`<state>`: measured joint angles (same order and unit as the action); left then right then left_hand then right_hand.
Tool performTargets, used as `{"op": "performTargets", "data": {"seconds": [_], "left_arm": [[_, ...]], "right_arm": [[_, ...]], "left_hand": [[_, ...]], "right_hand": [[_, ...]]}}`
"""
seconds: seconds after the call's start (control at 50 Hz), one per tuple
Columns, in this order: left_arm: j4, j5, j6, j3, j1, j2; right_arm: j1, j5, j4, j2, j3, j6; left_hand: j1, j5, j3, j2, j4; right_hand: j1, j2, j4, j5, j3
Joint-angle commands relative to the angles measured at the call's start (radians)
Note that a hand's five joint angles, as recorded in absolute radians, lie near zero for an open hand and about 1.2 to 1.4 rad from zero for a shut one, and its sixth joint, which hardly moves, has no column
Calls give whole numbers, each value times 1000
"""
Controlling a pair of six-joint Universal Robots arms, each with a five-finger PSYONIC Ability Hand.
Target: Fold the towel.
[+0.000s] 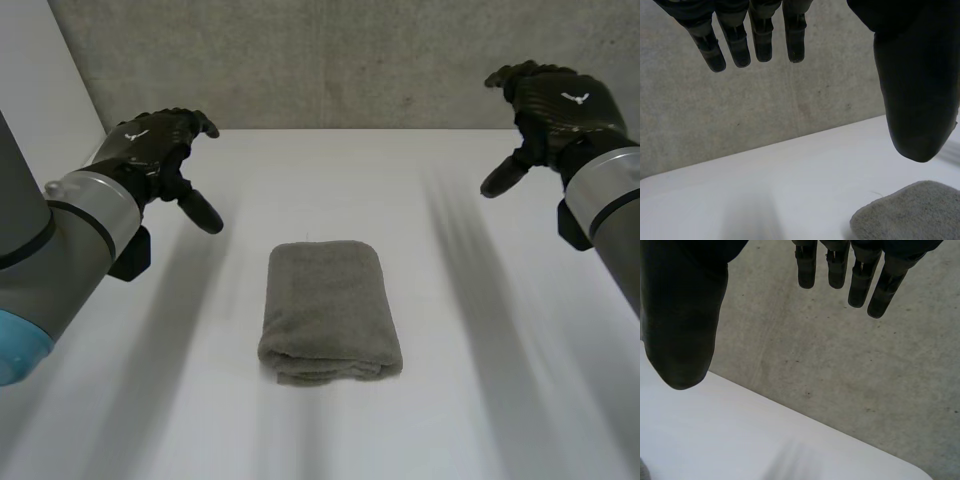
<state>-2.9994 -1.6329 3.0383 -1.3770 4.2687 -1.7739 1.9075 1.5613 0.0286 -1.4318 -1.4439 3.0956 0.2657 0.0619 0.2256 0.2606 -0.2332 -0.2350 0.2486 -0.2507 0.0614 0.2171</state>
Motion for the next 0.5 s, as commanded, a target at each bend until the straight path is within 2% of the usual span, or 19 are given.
{"op": "performTargets", "data": {"seconds": [0.02, 0.14, 0.5], "left_arm": [[5, -1, 2, 1, 11, 2], [4, 2, 2, -2, 22, 33], [-18, 7, -1, -24, 23, 80]], "right_arm": [[-15, -33, -42, -12, 13, 0], [-15, -56, -61, -13, 16, 0], [-11, -56, -84, -15, 22, 1]], "left_hand": [[-70, -41, -51, -65, 59], [-70, -41, -51, -65, 59], [-61, -32, -51, -56, 59]], "right_hand": [[60, -74, 76, -61, -43], [60, -74, 76, -61, -43], [60, -74, 76, -61, -43]]}}
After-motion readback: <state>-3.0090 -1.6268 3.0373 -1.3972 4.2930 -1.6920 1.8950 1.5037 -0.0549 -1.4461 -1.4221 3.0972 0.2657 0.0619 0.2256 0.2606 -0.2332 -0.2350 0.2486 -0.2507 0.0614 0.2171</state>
